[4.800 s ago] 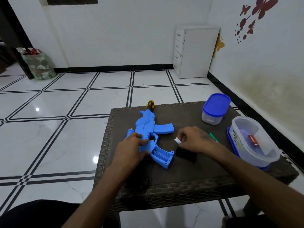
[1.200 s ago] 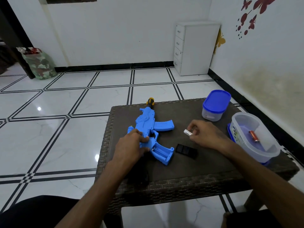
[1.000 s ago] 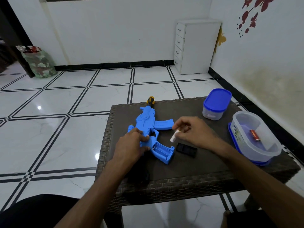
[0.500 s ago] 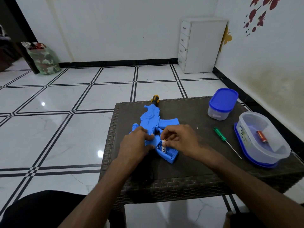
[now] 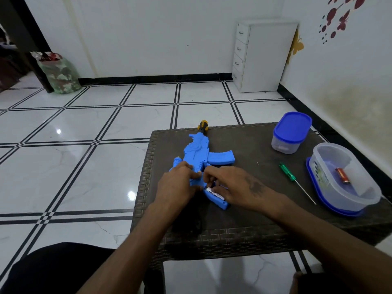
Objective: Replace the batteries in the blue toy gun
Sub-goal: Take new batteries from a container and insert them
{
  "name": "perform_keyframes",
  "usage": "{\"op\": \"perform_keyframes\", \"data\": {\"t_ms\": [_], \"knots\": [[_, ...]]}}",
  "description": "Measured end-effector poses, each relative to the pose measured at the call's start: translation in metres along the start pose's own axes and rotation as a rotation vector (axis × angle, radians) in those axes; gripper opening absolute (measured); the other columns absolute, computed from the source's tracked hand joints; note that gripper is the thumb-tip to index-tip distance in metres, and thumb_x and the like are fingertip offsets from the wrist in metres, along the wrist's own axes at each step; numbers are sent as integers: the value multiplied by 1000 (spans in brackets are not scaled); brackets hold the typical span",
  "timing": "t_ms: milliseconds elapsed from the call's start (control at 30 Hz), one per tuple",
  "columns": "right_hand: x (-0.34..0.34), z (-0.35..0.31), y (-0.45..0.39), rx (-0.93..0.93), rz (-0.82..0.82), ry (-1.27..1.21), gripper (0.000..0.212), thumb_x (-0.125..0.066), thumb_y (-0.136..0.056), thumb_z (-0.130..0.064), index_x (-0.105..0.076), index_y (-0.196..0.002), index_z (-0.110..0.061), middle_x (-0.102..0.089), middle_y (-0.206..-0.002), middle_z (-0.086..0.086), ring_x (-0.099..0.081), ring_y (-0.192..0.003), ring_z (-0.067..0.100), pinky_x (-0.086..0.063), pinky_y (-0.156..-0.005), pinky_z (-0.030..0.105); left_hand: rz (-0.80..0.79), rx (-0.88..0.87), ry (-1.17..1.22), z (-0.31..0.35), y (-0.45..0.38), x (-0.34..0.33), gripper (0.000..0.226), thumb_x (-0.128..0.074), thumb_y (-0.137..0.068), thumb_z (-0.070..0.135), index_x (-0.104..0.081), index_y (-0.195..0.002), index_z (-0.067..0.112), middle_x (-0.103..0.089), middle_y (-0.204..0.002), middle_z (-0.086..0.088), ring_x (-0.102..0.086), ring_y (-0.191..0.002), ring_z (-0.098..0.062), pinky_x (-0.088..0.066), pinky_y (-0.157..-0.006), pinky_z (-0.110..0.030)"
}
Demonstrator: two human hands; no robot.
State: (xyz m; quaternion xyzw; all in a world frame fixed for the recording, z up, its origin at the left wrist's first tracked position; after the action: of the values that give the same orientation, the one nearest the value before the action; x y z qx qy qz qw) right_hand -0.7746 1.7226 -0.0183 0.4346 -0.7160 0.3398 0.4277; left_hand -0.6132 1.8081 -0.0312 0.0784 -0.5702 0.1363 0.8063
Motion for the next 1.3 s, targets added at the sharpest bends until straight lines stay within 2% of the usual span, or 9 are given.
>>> {"op": "perform_keyframes", "data": {"t_ms": [133, 267, 467, 567, 667, 800, 967, 1167, 1300], "knots": [[6, -8, 3, 30, -69, 190, 15, -58, -94, -20, -46, -101, -28, -56, -90, -2, -54, -80, 16, -48, -68, 37, 10, 1, -3, 1, 0, -1, 42, -69, -84, 43, -62, -125, 39, -48, -138, 9, -48, -124, -14, -44, -97, -36], [8, -11, 9, 49, -142, 293, 25, -57, -89, -10, -46, -107, -24, -43, -84, -5, -41, -74, 15, -31, -62, 31, 17, -4, 5, -1, 0, -2, 41, -68, -85, 43, -61, -126, 40, -49, -137, 9, -48, -124, -14, -43, -97, -35], [14, -7, 6, 36, -201, 254, 39, -57, -86, -8, -47, -117, -29, -63, -96, -2, -56, -84, 20, -47, -69, 37, -17, 3, -30, 3, 0, 1, 42, -68, -86, 41, -61, -127, 39, -47, -141, 8, -47, -126, -15, -44, -97, -35], [27, 0, 18, -66, -90, 95, 44, -54, -92, -10, -50, -130, -32, -70, -113, -10, -63, -101, 13, -53, -81, 35, -49, 13, -51, 5, 2, 4, 47, -68, -85, 41, -58, -131, 38, -45, -143, 8, -47, -127, -18, -45, -96, -37], [54, 22, 41, -197, 172, 47, 28, -54, -95, -16, -63, -119, -27, -72, -105, -10, -67, -94, 12, -55, -81, 34, -4, -17, -37, 19, 4, 5, 45, -64, -88, 38, -58, -132, 33, -46, -142, 9, -48, -126, -16, -45, -97, -36], [106, 72, 86, -542, 338, 167, 21, -54, -93, -10, -71, -101, -18, -73, -101, 3, -66, -92, 21, -50, -80, 32, 62, -158, 58, 70, -1, -6, 40, -60, -91, 38, -60, -130, 31, -53, -137, 10, -53, -122, -14, -44, -96, -32], [142, 128, 133, -915, 212, 315, 17, -62, -89, -11, -73, -100, -16, -70, -107, 7, -64, -96, 24, -53, -81, 35, 50, -344, 165, 158, -14, -34, 40, -56, -91, 42, -59, -130, 33, -59, -130, 10, -54, -121, -15, -46, -98, -36], [133, 139, 146, -961, 131, 388, 26, -73, -83, -18, -63, -104, -8, -65, -108, 15, -63, -98, 30, -50, -77, 33, 27, -425, 299, 233, -18, -63, 44, -58, -90, 37, -55, -135, 35, -58, -129, 10, -56, -116, -15, -47, -94, -38], [126, 141, 135, -994, 33, 427, 39, -68, -90, -20, -55, -123, -5, -59, -123, 16, -59, -112, 29, -47, -91, 32, 6, -439, 353, 246, -17, -76, 44, -56, -93, 37, -52, -136, 38, -54, -136, 14, -52, -120, -8, -47, -100, -42]]}}
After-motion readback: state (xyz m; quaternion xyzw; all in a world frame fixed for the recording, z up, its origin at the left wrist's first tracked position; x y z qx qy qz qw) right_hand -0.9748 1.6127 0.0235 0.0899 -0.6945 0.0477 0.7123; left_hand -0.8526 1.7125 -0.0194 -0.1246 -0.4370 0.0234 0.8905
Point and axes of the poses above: each hand's wrist, its own y-axis away from the middle knuckle, its own x-axis out of the back of the hand, z = x × y, the point moved 1 cm from there along -y, towards the middle knuckle
